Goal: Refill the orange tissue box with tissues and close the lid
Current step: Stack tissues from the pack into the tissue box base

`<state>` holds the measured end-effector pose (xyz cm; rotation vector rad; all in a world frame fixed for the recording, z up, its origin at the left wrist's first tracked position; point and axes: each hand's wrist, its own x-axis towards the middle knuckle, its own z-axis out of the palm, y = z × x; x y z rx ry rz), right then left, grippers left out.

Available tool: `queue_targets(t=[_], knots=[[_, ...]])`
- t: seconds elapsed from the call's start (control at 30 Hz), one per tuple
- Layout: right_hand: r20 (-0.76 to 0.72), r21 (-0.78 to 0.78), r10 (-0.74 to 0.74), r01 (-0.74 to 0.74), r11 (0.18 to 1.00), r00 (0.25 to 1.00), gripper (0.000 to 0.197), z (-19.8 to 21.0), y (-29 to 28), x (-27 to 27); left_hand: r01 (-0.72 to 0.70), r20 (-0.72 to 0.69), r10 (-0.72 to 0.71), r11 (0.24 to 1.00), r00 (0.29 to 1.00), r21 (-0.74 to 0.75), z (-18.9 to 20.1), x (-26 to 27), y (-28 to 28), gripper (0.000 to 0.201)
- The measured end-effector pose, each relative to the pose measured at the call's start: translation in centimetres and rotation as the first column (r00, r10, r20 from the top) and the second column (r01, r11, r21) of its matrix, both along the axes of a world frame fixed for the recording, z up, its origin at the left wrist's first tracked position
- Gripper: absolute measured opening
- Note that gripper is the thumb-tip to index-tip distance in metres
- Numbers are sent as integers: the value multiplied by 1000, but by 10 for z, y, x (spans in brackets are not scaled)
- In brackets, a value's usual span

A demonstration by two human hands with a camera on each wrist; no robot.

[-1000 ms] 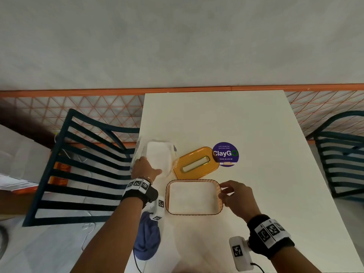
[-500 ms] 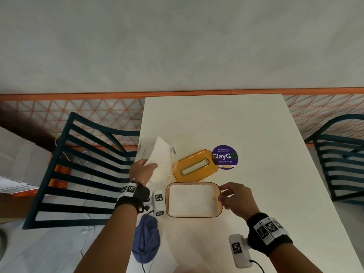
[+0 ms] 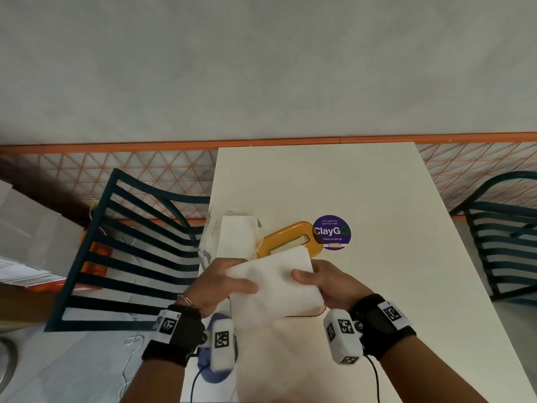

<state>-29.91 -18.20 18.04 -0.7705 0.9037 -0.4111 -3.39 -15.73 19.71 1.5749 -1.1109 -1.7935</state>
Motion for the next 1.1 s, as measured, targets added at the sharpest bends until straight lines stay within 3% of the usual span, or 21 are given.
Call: queue_targets(t=[0.07, 0.17, 0.27, 0.33, 0.43, 0.57, 0.7, 0.9, 1.1], knots=[[-48, 5, -2, 2, 1000, 999, 48, -7, 5, -5, -39, 54, 38, 999, 998, 16, -10, -7, 2, 54], [-120, -2, -68, 68, 998, 990, 40, -23, 11, -14, -231, 72, 226, 971, 971, 65, -26, -20, 11, 51], [-154, 29, -155, 161, 986, 976, 37, -34, 14, -16, -361, -80, 391, 899, 917, 248, -34, -40, 22, 38], [-171, 38, -169, 178, 983, 971, 36, -40, 14, -15, -387, -79, 428, 870, 900, 306, -40, -54, 26, 39], [-279, -34, -148, 145, 989, 949, 35, -46, 13, -13, -419, 125, 402, 894, 907, 162, -52, -67, 23, 46], [-421, -219, -146, 56, 974, 895, 29, -46, 11, -13, -366, 264, 354, 931, 897, -3, -51, -70, 17, 47], [-481, -369, -182, -9, 929, 858, 24, -45, 13, -16, -295, 324, 315, 949, 892, -109, -50, -68, 16, 39], [-612, -451, -154, -183, 873, 776, 41, -52, 22, -18, -191, 389, 230, 972, 892, -137, -58, -65, 28, 44], [-588, -467, -205, -122, 876, 783, 31, -54, 26, -25, -203, 392, 249, 967, 886, -154, -62, -60, 29, 41]])
